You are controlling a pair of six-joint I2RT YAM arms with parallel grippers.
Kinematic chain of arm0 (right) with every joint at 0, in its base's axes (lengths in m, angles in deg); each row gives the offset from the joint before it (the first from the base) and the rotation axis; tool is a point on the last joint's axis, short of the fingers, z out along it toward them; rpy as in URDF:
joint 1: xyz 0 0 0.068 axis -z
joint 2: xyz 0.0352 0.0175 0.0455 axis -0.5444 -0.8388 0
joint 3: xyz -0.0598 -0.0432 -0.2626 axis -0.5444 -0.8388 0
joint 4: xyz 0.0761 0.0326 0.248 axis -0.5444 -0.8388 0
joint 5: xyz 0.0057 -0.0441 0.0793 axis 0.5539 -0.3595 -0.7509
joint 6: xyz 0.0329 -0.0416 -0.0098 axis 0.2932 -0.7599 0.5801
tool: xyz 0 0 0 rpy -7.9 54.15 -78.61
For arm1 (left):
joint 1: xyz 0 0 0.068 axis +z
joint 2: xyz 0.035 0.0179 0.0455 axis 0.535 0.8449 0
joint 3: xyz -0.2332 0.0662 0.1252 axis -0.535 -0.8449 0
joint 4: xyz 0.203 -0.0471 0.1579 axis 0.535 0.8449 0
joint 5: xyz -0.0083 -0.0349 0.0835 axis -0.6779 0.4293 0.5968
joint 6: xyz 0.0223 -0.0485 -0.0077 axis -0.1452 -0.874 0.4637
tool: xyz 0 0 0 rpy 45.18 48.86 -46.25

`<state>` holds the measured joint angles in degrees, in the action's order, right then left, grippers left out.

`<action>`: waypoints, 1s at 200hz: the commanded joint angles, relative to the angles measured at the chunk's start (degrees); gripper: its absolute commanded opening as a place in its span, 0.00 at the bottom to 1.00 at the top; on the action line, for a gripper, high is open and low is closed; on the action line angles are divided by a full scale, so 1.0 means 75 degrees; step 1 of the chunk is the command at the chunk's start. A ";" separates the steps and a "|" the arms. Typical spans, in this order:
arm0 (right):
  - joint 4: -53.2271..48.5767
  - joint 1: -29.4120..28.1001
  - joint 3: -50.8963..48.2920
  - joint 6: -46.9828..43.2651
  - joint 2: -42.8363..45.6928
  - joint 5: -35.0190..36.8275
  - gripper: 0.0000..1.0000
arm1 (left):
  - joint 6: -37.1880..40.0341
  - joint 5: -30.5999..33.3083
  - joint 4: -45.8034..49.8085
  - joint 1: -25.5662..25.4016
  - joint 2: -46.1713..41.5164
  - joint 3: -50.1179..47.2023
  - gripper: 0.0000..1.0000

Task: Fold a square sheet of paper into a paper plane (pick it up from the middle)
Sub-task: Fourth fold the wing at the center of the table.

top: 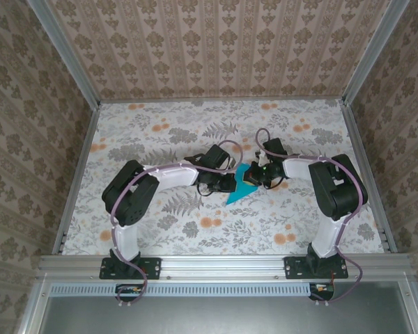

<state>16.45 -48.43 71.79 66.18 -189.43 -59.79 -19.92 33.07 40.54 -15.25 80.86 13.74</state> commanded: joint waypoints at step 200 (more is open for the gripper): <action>-0.1375 0.0001 -0.0052 -0.0025 -0.0764 0.1236 0.00 | -0.1303 -0.0240 -0.1498 -0.0264 -0.0626 -0.0874 0.23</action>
<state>13.65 -48.41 73.39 66.13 -190.17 -59.13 -27.96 33.90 31.45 -16.78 73.96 7.97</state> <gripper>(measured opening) 0.061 0.237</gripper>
